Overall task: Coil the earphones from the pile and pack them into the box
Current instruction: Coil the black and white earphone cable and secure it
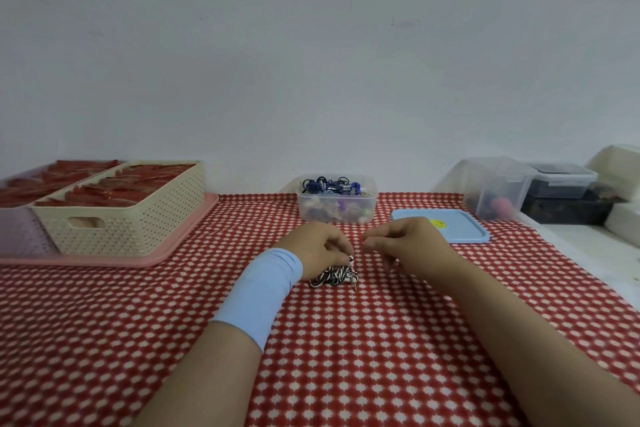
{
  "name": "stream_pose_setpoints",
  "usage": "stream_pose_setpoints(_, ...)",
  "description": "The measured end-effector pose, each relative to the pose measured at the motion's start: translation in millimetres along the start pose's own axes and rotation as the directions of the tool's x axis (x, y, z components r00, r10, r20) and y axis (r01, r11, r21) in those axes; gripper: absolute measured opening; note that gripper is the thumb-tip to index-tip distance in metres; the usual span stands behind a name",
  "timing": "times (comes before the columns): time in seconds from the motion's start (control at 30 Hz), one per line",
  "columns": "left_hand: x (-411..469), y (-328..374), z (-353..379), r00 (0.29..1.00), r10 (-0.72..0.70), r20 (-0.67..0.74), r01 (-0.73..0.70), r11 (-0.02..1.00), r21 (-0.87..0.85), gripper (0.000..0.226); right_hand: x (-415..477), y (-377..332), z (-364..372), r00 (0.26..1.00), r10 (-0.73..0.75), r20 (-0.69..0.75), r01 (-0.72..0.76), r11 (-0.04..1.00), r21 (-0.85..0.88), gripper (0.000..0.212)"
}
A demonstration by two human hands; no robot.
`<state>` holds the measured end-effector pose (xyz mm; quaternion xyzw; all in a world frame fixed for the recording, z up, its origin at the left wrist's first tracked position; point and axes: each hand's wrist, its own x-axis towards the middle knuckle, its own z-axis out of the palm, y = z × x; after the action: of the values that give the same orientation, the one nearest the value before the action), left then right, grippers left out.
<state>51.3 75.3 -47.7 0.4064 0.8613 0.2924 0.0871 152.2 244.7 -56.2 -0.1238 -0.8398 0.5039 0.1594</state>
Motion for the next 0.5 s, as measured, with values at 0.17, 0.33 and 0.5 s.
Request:
stream_pose_setpoints(0.17, -5, 3, 10, 0.965, -0.066, -0.253, -0.095, 0.814, -0.573, 0.022, -2, -6, 1, 0.997, 0.045, 0.055, -0.063, 0.925, 0.375, 0.007)
stream_pose_setpoints(0.33, -6, 3, 20, 0.967, -0.135, -0.214, -0.074, 0.659, -0.749, 0.015, -3, -9, -2, 0.994, 0.04, 0.104, -0.087, 0.857, 0.507, 0.016)
stream_pose_setpoints(0.5, -5, 3, 25, 0.976, -0.117, -0.181, -0.067, 0.634, -0.77, 0.013, -4, -9, -1, 0.989, 0.03, 0.145, -0.096, 0.876, 0.473, 0.016)
